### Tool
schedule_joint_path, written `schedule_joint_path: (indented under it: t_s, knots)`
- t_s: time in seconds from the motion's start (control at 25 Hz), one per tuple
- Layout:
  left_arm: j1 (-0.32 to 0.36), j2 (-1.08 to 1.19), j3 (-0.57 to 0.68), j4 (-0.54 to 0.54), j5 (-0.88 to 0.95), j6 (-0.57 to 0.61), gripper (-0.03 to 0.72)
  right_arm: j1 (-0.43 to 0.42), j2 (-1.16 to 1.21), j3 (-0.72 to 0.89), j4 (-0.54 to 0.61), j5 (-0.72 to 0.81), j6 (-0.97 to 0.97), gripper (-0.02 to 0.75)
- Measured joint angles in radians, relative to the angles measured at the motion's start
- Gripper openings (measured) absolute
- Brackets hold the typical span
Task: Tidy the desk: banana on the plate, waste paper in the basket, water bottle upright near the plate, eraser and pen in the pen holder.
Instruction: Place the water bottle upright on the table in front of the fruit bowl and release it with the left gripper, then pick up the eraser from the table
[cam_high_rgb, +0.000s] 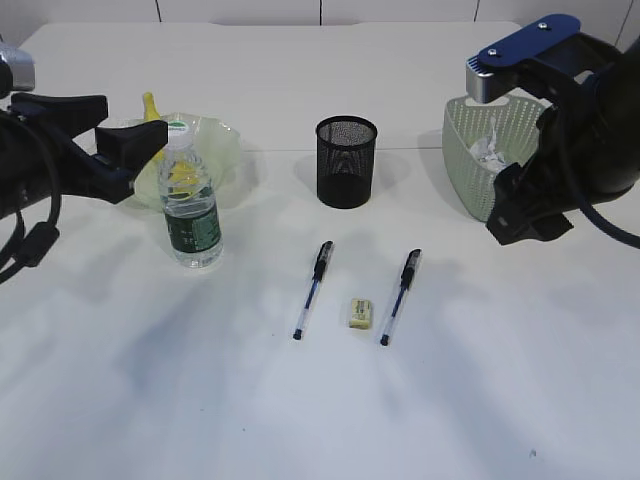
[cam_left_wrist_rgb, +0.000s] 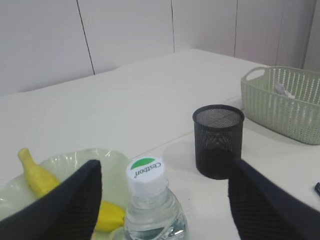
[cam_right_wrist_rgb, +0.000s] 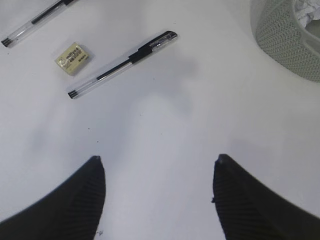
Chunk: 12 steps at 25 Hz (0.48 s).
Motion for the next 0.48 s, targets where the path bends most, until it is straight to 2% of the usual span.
schedule_joint_path:
  t_s: [0.28, 0.48]
  knots:
    - [0.000, -0.194, 0.000, 0.004, 0.292, -0.194, 0.533, 0.000, 0.000, 0.000, -0.004, 0.000, 0.000, 0.505]
    - [0.000, -0.300, 0.004, 0.002, 0.643, -0.269, 0.531, 0.000, 0.000, 0.000, -0.004, 0.000, 0.000, 0.505]
